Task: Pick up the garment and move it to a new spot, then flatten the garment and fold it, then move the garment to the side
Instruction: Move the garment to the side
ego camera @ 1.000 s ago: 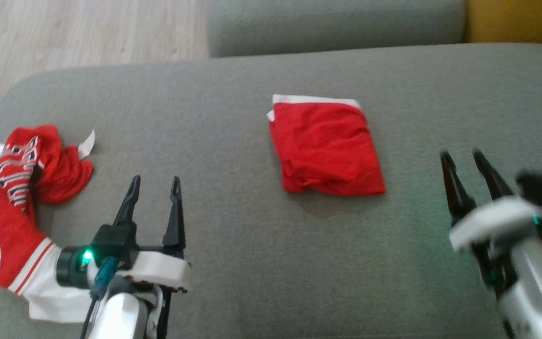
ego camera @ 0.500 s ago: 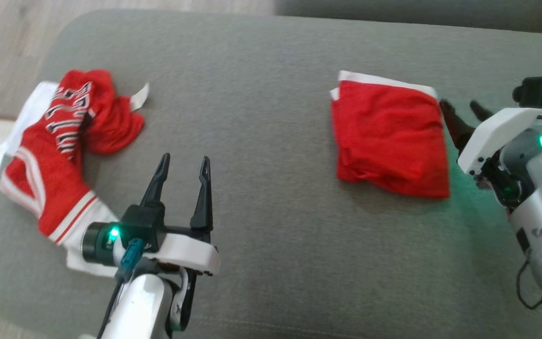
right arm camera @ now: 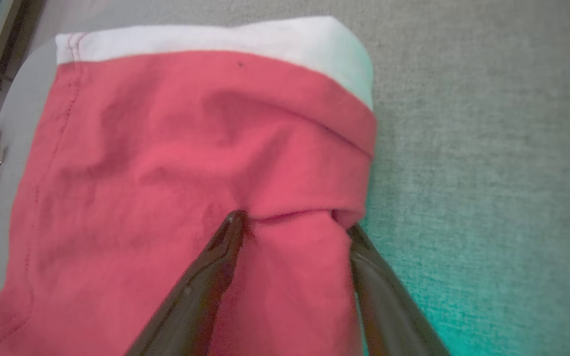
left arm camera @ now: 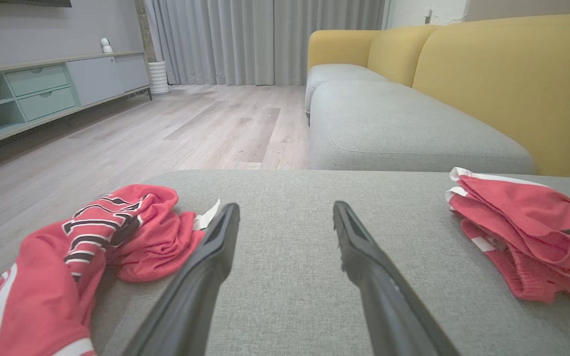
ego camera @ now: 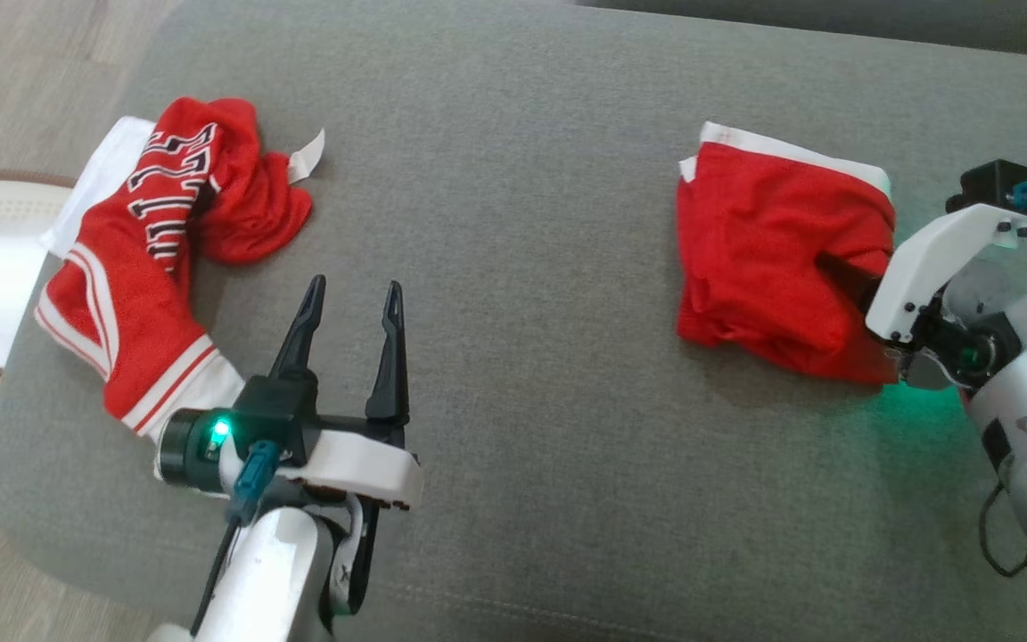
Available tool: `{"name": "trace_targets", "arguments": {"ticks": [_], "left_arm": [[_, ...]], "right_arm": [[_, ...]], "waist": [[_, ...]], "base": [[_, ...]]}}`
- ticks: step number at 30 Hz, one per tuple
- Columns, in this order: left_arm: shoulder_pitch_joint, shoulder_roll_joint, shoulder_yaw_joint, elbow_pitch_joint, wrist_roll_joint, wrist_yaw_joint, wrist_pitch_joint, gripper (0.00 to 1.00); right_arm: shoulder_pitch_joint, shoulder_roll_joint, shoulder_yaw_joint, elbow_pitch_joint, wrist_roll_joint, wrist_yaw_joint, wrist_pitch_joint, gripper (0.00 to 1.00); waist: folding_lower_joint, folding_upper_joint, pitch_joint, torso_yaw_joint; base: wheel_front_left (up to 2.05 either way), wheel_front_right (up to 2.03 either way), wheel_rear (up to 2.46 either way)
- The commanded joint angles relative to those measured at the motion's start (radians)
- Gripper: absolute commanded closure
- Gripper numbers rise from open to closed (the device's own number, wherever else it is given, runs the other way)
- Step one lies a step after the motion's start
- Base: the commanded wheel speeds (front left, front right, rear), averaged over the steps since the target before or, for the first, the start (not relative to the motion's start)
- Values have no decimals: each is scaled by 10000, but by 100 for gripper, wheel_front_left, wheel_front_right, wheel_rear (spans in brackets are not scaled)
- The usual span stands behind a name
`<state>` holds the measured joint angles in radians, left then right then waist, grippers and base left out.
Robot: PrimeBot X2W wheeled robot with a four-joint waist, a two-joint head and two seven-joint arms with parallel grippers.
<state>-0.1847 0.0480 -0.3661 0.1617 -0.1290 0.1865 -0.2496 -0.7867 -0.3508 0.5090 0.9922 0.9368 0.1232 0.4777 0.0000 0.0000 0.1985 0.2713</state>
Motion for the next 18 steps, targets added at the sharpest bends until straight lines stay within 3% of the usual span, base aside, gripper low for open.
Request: {"name": "trace_targets", "arguments": {"ticks": [1,7,18], "left_arm": [[-324,23,312,-366,-37,54,-122,0],[-305,22,364,-328,145,-177,-122,0],[-320,22,90,-243,200,-671,-122,0]], "right_arm": [[101,29,235,-335,75,75,-391,96],[110,-92,761,-662,199,75,-1775,100],[-69,-409,1585,-567,815,75,-2325,100]], "waist": [[0,0,-47,-93],[0,0,-402,-715],[0,0,-950,-2731]], "base": [[0,0,0],[0,0,0],[0,0,0]]}}
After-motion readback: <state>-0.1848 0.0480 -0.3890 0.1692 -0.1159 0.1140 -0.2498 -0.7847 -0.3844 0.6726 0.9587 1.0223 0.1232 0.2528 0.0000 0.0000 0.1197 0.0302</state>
